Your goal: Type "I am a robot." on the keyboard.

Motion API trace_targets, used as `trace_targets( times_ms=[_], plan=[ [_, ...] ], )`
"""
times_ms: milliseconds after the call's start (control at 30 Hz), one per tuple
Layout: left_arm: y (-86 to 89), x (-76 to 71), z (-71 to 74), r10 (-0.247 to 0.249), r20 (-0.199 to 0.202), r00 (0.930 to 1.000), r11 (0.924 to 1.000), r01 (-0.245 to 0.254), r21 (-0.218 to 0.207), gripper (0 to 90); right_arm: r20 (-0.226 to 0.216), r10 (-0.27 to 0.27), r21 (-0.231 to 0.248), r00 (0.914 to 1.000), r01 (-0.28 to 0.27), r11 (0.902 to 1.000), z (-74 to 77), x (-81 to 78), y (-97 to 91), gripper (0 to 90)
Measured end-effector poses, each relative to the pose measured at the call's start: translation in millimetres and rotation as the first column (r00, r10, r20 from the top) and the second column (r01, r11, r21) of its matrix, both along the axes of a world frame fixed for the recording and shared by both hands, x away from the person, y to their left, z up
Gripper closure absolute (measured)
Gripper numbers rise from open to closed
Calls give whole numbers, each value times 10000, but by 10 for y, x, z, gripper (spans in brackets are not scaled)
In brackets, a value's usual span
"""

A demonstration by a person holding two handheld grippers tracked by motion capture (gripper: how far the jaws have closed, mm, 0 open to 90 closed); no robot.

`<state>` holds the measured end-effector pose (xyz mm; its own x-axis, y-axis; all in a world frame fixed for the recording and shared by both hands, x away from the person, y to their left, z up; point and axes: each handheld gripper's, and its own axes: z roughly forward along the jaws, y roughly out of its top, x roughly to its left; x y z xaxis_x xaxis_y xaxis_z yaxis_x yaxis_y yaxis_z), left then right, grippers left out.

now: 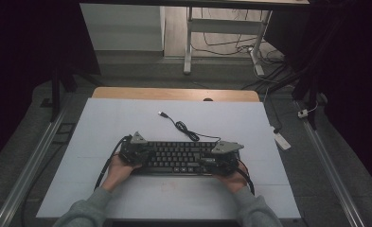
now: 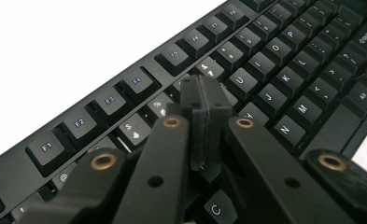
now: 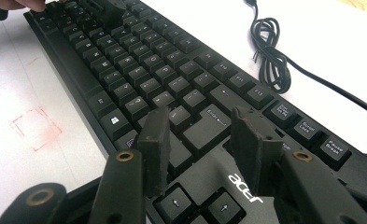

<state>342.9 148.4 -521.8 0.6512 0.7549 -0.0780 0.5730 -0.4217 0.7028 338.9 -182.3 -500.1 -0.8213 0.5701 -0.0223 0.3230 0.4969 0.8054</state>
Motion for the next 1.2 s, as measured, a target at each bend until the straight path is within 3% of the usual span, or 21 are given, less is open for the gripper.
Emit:
trace_targets(
  times_ms=[400, 467, 600, 733, 867, 1033, 1200],
  plan=[
    [-19, 2, -22, 75, -82, 9999, 10000, -75, 48, 888, 10, -39, -6, 10000, 39, 10000, -2, 0, -4, 577],
    [-20, -7, -10, 33, 5, 10000, 10000, -33, 75, 888, 9, -39, 43, 10000, 39, 10000, -2, 0, -5, 577],
    [29, -46, 73, -28, 321, 9995, 9996, 37, -282, 870, 23, -63, 33, 10000, 63, 10000, 4, -1, -9, 576],
    [144, -110, 194, 193, 568, 9982, 9972, -151, -732, 682, 16, -48, 15, 10000, 48, 10000, 7, 2, -17, 575],
    [259, -169, 293, 289, 428, 9987, 9939, -241, -1075, 493, -7, -70, 52, 10000, 70, 10000, 1, 9, -20, 573],
    [361, -242, 363, 476, 463, 9978, 9915, -416, -1231, 394, 42, -64, 14, 10000, 64, 10000, 9, 5, -22, 570],
    [438, -256, 367, 350, 113, 9993, 9919, -333, -1225, 317, 23, -111, 26, 9999, 110, 9999, 7, 11, -26, 569]
  ],
)
